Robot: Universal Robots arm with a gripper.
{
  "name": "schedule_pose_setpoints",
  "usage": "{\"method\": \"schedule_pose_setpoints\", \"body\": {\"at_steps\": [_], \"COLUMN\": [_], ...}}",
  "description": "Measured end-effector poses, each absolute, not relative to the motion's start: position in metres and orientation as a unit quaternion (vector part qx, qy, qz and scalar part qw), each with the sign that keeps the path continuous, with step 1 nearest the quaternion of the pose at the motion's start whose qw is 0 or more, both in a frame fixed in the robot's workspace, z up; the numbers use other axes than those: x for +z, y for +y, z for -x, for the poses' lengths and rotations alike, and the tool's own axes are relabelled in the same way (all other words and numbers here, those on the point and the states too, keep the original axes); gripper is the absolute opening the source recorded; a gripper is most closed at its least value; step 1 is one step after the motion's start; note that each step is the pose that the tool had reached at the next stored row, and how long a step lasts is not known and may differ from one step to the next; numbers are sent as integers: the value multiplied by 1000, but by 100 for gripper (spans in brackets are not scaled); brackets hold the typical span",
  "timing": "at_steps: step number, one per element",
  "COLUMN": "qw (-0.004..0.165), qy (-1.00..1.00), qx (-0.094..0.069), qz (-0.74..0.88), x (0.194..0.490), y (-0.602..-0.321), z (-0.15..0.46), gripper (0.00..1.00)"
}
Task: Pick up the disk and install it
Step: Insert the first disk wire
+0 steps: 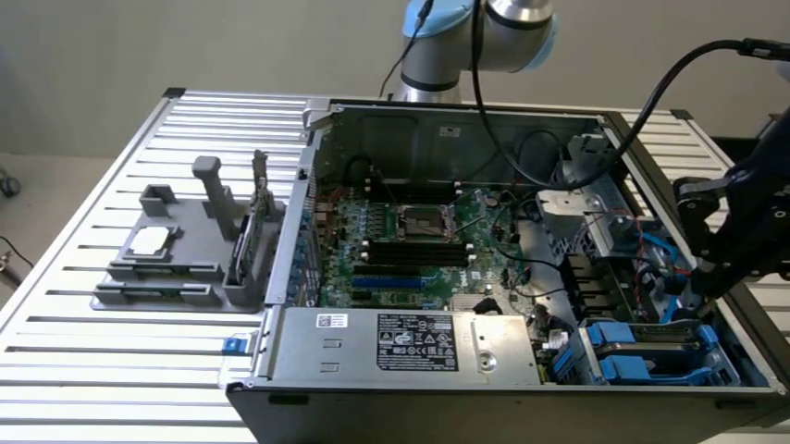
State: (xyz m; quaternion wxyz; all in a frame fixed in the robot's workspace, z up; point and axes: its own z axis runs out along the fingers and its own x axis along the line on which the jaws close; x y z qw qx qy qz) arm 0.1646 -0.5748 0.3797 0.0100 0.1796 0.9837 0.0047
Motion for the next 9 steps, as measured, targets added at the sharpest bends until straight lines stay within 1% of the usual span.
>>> {"method": "schedule_pose_setpoints", "body": {"at_steps": [9], "qw": [10], "qy": [977], "qx": [4], "qz": [-213], "x": [372], "y": [-575], "z": [-166], "gripper": [18]}}
